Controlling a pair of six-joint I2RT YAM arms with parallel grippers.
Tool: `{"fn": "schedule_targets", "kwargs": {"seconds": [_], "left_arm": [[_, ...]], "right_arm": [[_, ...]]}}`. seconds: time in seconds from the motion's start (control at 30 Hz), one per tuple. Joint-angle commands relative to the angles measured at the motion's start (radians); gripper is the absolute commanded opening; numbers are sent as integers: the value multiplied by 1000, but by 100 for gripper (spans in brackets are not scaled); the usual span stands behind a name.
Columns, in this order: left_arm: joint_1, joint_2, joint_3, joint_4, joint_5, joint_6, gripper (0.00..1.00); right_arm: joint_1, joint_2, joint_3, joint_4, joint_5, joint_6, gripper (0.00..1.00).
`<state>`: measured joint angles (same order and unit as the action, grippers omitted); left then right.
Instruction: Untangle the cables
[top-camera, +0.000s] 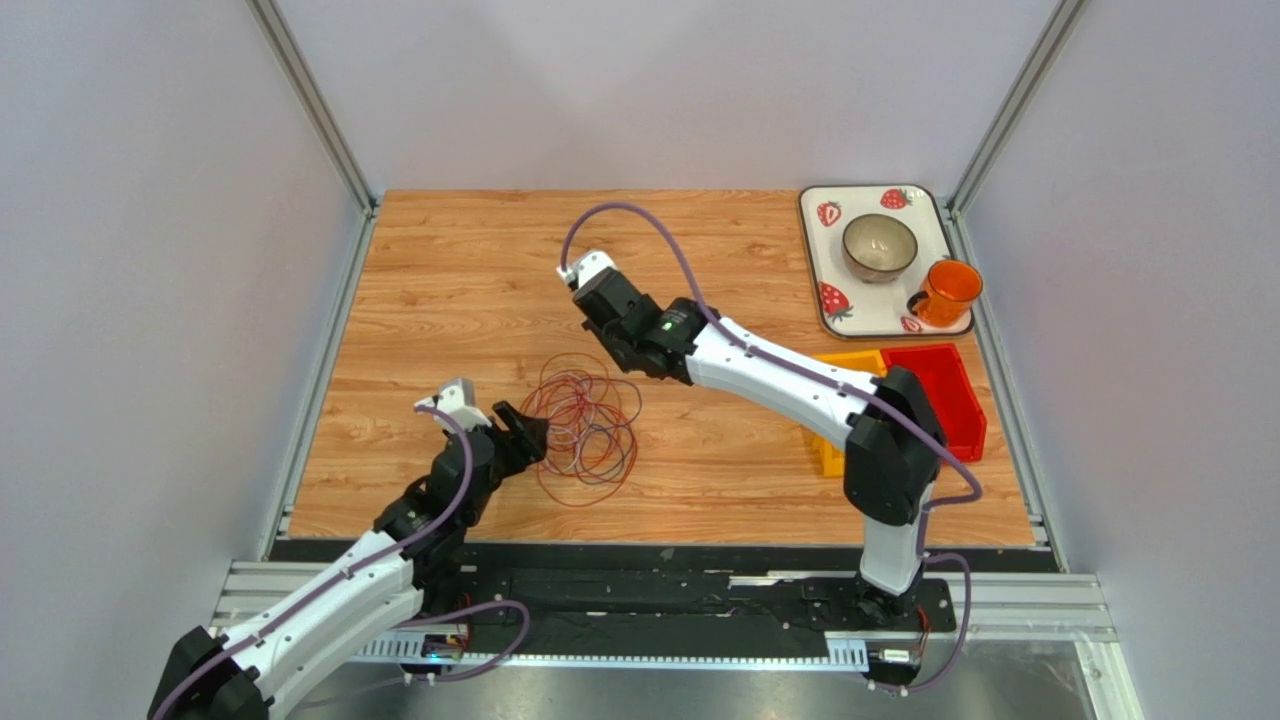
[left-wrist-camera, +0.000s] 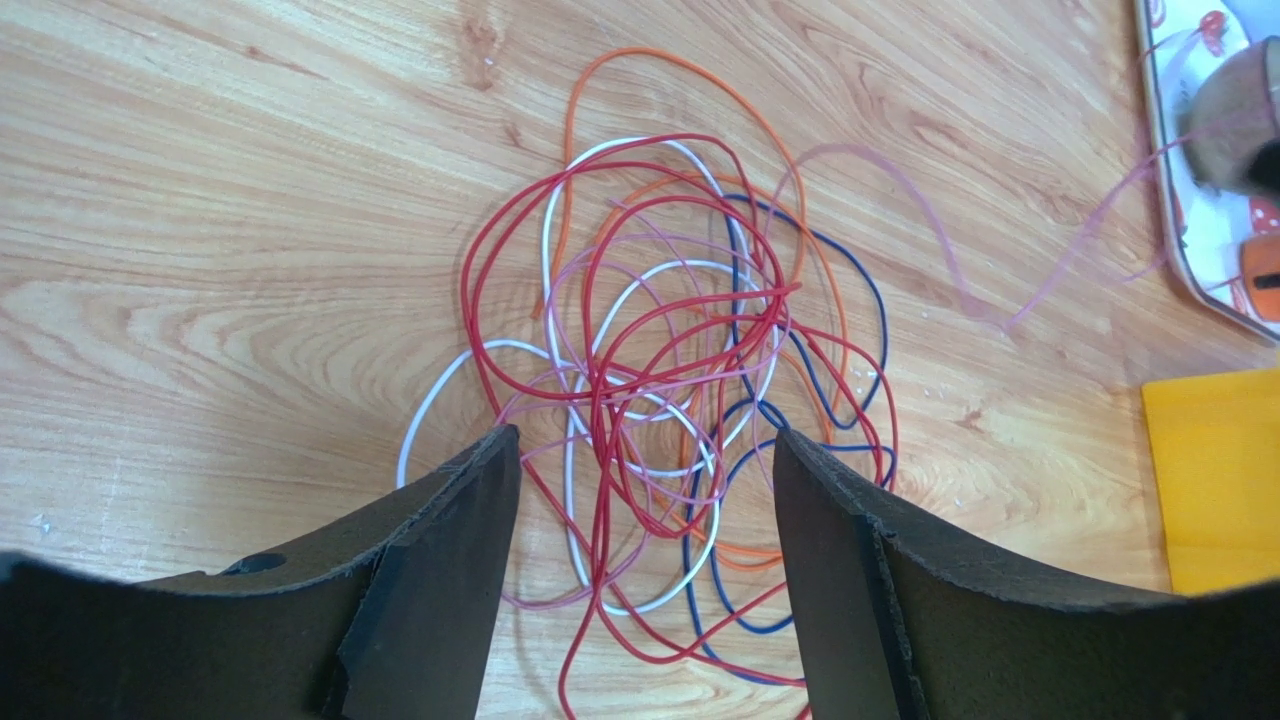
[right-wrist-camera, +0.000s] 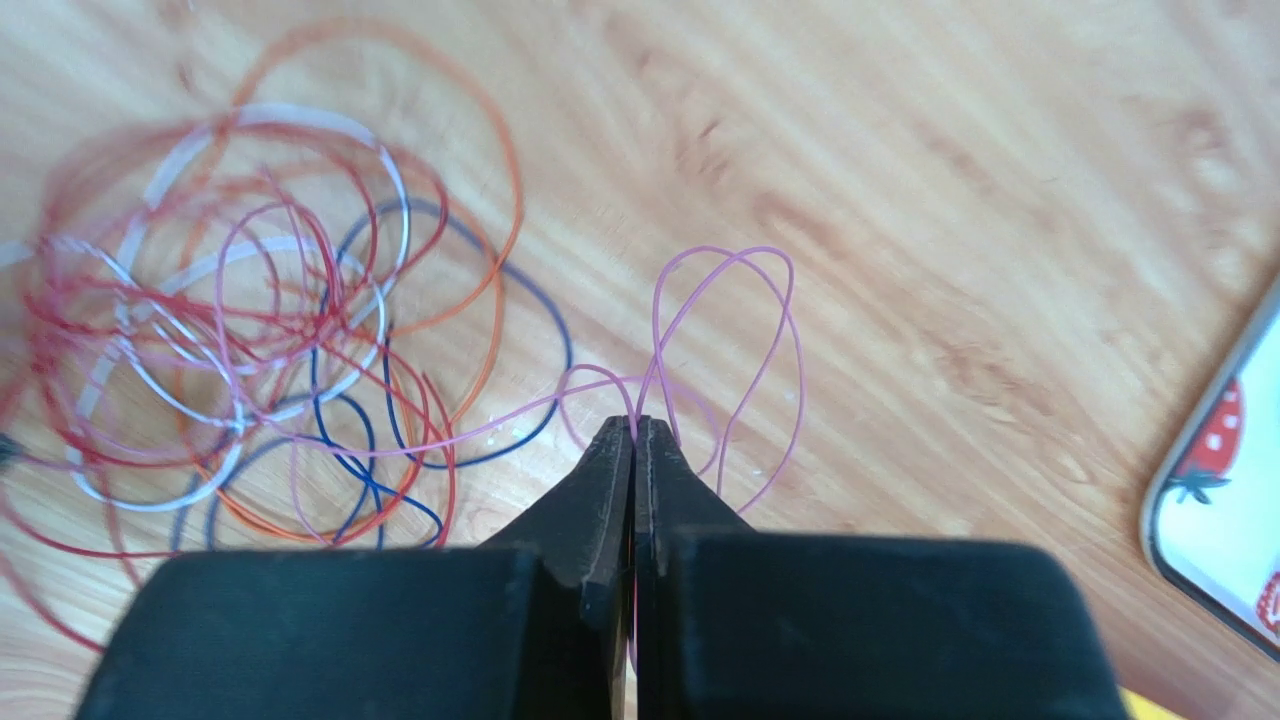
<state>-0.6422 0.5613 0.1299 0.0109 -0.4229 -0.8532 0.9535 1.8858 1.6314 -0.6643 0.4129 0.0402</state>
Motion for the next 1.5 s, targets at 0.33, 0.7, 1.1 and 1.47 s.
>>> {"fn": "schedule_targets", "kwargs": {"seconds": [0.33,0.7,1.1,1.47], "left_arm": [[-5,285,94,276,111,124,71],[-5,794,393,336,84,129,63],[-7,953,519,271,110,128,46],[-14,930,467,457,228,187,65]], "right_arm": [[-61,-353,240,-176,142,116,0],[-91,-498,519,-215,364,30,0],[-91,-640,455,35,340,-78,0],[-91,-763,244,146,510,-163,0]]}}
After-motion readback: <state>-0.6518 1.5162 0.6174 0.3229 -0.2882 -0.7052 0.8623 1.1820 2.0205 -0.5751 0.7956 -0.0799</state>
